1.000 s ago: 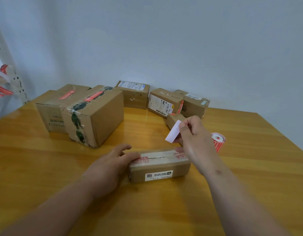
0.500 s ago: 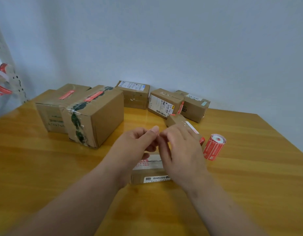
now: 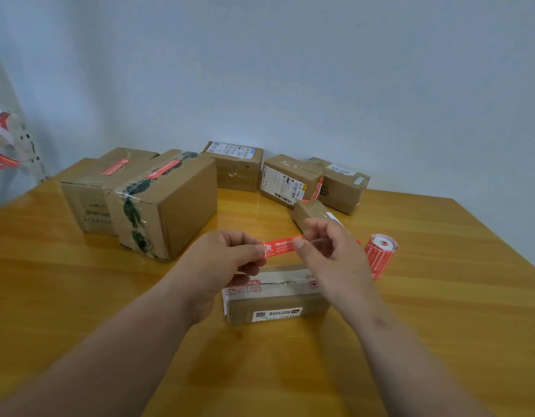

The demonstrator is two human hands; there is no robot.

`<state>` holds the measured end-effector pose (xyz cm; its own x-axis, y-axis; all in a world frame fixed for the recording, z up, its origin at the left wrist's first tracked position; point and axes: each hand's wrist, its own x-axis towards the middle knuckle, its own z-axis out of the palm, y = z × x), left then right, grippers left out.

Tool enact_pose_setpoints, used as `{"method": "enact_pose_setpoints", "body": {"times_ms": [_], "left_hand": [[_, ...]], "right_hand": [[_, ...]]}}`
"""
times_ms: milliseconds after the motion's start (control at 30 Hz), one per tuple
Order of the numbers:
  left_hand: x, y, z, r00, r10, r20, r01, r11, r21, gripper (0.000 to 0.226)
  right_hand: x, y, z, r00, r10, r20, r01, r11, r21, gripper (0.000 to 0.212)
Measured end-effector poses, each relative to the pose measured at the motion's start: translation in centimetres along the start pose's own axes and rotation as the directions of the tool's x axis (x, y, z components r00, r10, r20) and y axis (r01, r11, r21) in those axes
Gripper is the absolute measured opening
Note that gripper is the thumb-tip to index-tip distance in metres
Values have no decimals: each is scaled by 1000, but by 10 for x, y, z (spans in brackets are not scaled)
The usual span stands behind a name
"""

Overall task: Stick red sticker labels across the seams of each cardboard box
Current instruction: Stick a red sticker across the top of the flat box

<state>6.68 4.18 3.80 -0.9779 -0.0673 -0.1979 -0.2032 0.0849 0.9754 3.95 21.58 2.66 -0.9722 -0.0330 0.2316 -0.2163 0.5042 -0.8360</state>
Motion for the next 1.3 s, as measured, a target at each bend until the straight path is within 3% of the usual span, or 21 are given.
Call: {"method": "enact_pose_setpoints", "body": {"times_ms": [100, 333, 400, 500, 667, 900, 1300], "left_hand": [[0, 1, -1, 1000, -4, 29, 4, 1000, -2, 10], [5, -5, -3, 998, -22, -60, 23, 1000, 20, 15], [6, -9, -1, 996, 34, -81, -20, 985, 169, 28], [9, -13, 5, 983, 169, -74, -103, 835, 540, 27], [16, -18, 15, 970, 238, -43, -133, 673, 727, 20], [21, -21, 24, 975, 216, -48, -95, 607, 789, 23], [28, -25, 28, 979, 197, -53, -72, 577, 814, 23]], "right_hand": [[3, -1, -4, 998, 59, -2, -59, 993, 98, 3], [8, 7, -5, 997, 68, 43, -71, 995, 66, 13], [9, 10, -4, 996, 48, 74, -47, 999, -21, 16], [13, 13, -2, 987, 63, 146, -42, 989, -141, 17], [16, 16, 2, 972, 95, 216, -24, 951, -308, 15], [18, 22, 9, 975, 39, 219, 55, 911, -409, 14], [17, 28, 13, 971, 4, 239, 109, 881, -461, 10]]}}
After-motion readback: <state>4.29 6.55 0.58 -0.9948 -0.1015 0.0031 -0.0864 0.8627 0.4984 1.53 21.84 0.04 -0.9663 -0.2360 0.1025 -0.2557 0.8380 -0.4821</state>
